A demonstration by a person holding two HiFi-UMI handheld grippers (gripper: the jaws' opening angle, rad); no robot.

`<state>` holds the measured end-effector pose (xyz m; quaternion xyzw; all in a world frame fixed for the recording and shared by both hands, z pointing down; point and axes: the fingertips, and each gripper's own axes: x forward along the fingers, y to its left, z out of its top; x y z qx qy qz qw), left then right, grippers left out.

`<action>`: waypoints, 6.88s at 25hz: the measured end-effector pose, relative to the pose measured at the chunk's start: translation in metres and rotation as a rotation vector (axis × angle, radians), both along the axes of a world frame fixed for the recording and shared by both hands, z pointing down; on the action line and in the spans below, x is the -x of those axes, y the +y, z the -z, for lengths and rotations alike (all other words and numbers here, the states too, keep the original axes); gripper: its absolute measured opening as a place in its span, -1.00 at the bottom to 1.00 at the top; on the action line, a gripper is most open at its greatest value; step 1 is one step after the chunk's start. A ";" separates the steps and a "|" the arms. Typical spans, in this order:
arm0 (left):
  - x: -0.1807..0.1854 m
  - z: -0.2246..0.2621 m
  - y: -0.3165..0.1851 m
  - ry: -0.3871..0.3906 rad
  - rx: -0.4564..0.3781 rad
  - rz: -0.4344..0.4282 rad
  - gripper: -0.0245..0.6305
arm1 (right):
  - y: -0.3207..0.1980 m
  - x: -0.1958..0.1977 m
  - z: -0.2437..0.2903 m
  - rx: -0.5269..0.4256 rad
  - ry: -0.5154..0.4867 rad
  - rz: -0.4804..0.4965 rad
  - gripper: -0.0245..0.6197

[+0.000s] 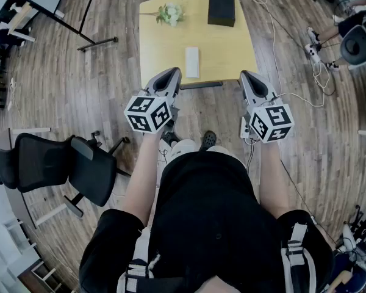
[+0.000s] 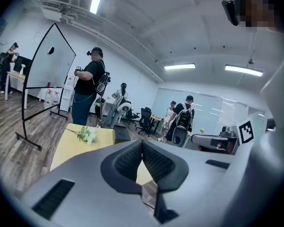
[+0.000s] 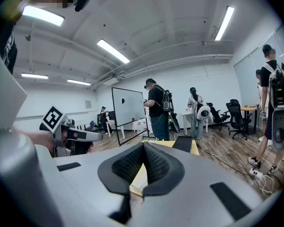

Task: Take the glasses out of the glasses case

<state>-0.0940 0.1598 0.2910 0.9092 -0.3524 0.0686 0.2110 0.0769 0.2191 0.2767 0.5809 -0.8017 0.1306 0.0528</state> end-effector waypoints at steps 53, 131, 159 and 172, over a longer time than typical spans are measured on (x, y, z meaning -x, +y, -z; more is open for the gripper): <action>-0.031 -0.079 -0.159 -0.099 0.153 -0.035 -0.85 | -0.156 -0.028 -0.028 0.117 0.008 -0.088 -0.87; -0.073 -0.357 -0.191 -0.704 0.434 0.148 -0.09 | -0.262 -0.002 -0.276 0.593 -0.044 0.484 -0.87; -0.073 -0.344 -0.185 -0.578 0.506 0.049 -0.15 | -0.259 0.013 -0.255 0.593 -0.066 0.392 -0.87; -0.066 -0.351 -0.187 -0.622 0.522 0.079 -0.12 | -0.254 0.020 -0.253 0.599 -0.067 0.348 -0.87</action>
